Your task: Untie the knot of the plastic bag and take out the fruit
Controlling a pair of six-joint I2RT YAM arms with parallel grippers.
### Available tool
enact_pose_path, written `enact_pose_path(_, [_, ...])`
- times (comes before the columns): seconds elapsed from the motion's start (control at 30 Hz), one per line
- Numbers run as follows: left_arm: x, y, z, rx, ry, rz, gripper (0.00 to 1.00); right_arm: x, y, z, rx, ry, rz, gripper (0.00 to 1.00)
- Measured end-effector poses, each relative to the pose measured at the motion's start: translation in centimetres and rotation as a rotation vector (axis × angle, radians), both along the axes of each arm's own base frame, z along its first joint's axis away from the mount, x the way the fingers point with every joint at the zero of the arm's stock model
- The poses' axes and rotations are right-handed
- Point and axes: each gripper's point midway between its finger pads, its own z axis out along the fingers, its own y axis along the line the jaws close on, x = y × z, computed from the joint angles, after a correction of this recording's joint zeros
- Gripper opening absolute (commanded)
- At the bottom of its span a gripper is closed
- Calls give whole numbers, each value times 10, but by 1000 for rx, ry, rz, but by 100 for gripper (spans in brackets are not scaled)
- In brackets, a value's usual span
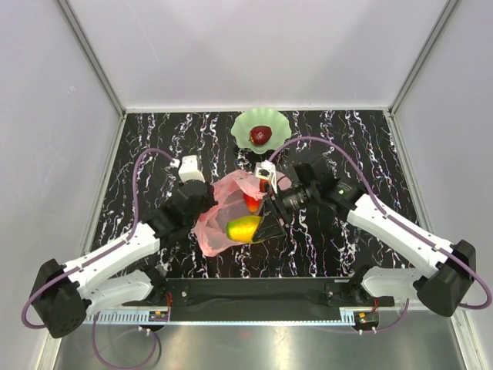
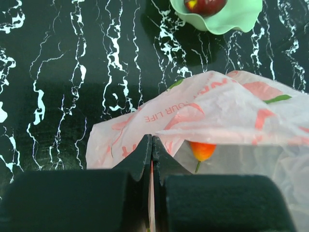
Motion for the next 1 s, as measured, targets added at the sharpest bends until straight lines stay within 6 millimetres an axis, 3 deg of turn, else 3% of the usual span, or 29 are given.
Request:
enact_pose_path(0.2, [11, -8, 32, -40, -51, 9, 0, -6, -3, -32, -71, 81, 26, 0])
enact_pose_path(0.37, [31, -9, 57, -60, -95, 64, 0, -21, -9, -41, -67, 136, 82, 0])
enact_pose_path(0.67, [56, 31, 68, -83, -116, 213, 0, -31, -14, -35, -35, 140, 120, 0])
enact_pose_path(1.0, [46, 52, 115, -202, -241, 249, 0, -26, -3, -68, -114, 258, 143, 0])
